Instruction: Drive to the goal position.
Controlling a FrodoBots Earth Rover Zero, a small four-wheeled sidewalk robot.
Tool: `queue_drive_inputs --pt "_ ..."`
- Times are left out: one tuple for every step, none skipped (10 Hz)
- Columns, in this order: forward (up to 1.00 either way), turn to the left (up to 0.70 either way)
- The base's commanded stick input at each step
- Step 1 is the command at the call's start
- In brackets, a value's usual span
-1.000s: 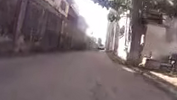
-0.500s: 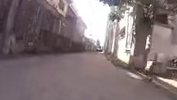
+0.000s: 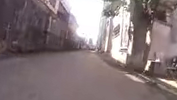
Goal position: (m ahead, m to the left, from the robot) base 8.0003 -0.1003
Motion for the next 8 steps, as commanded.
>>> queue_drive_inputs --pt "1.0 0.0" --pt "1.0 0.0" --pt "1.0 0.0" --pt "1.0 0.0" --pt "1.0 0.0" --pt "1.0 0.0" --pt "1.0 0.0" --pt "1.0 0.0"
